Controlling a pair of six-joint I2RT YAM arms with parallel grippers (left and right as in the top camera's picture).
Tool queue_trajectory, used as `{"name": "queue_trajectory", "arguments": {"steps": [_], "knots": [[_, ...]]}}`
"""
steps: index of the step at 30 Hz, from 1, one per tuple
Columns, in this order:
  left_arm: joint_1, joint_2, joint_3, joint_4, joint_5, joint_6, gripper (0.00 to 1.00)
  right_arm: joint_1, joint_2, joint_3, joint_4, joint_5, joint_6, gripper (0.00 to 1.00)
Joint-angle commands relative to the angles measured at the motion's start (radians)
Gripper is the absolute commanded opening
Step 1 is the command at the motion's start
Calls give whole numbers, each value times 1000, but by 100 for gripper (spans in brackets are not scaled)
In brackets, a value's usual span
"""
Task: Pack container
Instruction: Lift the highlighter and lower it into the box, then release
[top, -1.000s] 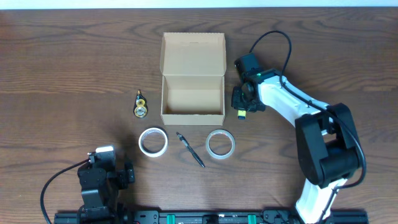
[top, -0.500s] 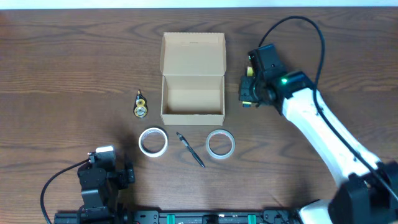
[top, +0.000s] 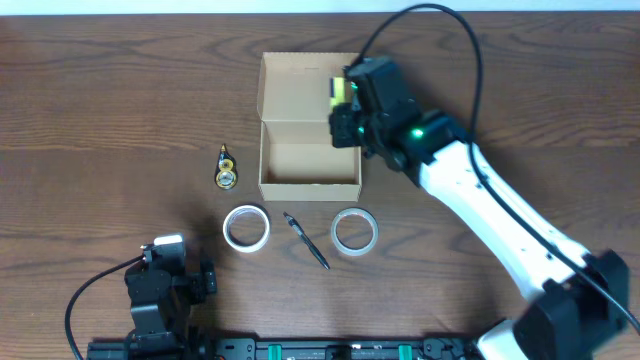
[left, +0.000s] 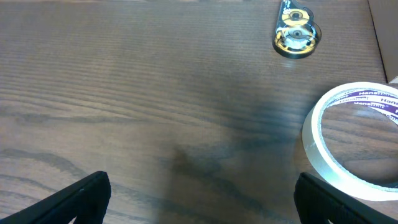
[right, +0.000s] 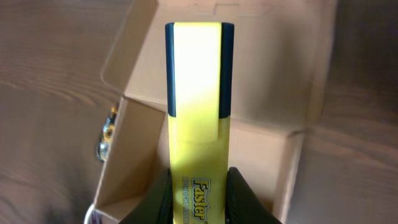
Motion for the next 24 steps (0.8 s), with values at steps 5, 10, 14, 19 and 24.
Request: {"name": "queue_trajectory", "arguments": {"steps": [5, 10, 14, 19, 24], "knots": [[-4, -6, -24, -27, -21, -19, 96, 34, 165, 146, -176, 32, 147, 1], [-4, -6, -24, -27, -21, -19, 95, 53, 169, 144, -215, 114, 164, 5], [-4, -6, -24, -27, -21, -19, 95, 52, 216, 144, -226, 117, 164, 5], [-4, -6, -24, -27, -21, -19, 95, 52, 271, 144, -245, 117, 164, 6], [-4, -6, -24, -27, -21, -19, 95, 52, 298, 144, -249, 117, 164, 7]]}}
